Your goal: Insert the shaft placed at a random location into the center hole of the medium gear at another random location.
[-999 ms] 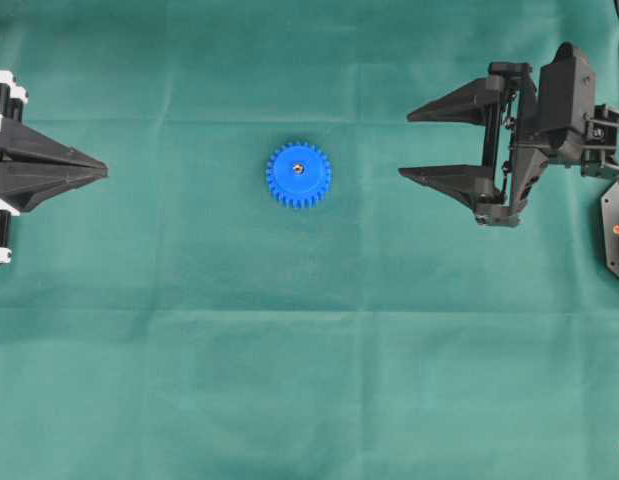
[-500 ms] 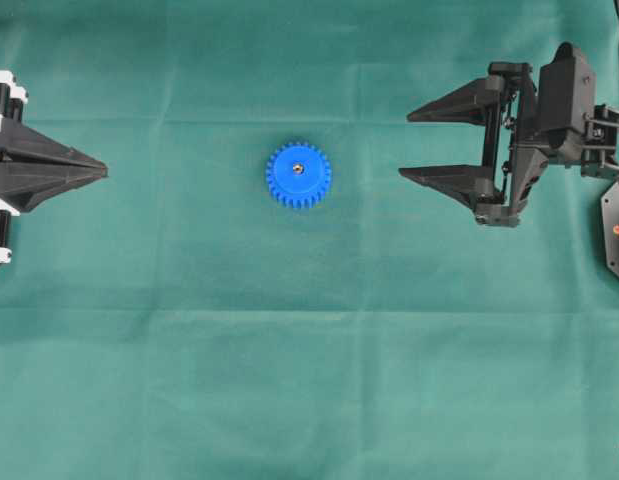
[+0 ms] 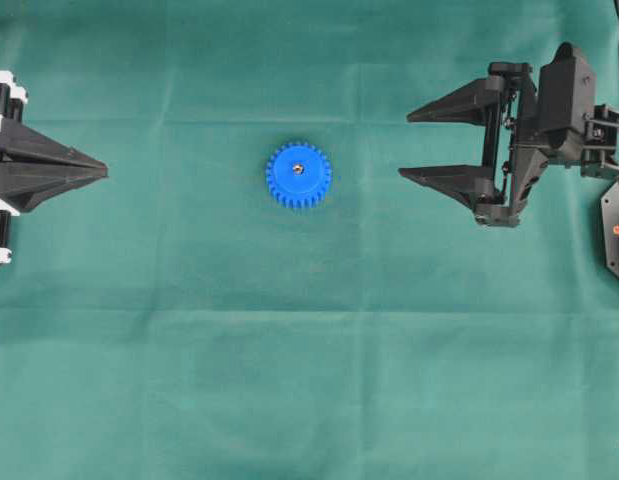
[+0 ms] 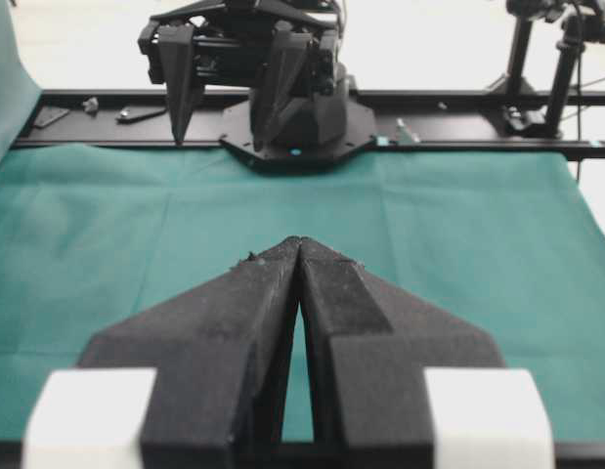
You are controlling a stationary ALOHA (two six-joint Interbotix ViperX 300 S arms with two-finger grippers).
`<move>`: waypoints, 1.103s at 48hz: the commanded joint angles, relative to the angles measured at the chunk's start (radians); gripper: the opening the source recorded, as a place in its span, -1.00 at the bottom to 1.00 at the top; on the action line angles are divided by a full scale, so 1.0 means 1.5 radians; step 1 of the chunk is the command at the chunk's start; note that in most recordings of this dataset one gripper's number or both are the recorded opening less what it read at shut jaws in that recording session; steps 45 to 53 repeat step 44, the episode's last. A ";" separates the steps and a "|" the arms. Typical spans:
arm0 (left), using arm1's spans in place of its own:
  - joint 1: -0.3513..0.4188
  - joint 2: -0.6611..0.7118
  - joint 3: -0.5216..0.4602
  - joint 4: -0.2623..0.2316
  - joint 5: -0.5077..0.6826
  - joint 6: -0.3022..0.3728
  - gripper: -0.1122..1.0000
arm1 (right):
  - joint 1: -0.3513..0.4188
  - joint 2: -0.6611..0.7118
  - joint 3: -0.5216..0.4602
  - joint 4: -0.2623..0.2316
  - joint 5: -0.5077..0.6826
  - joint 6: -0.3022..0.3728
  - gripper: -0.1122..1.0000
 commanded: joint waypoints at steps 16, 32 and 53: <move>0.001 0.004 -0.011 0.002 -0.004 -0.001 -0.80 | 0.001 -0.006 -0.009 0.001 0.001 -0.002 0.68; 0.001 0.004 -0.011 0.001 -0.001 -0.001 -0.80 | 0.001 -0.006 -0.009 0.001 0.002 -0.002 0.68; 0.000 0.004 -0.011 0.001 0.002 -0.001 -0.80 | 0.001 -0.006 -0.009 0.001 0.001 -0.002 0.68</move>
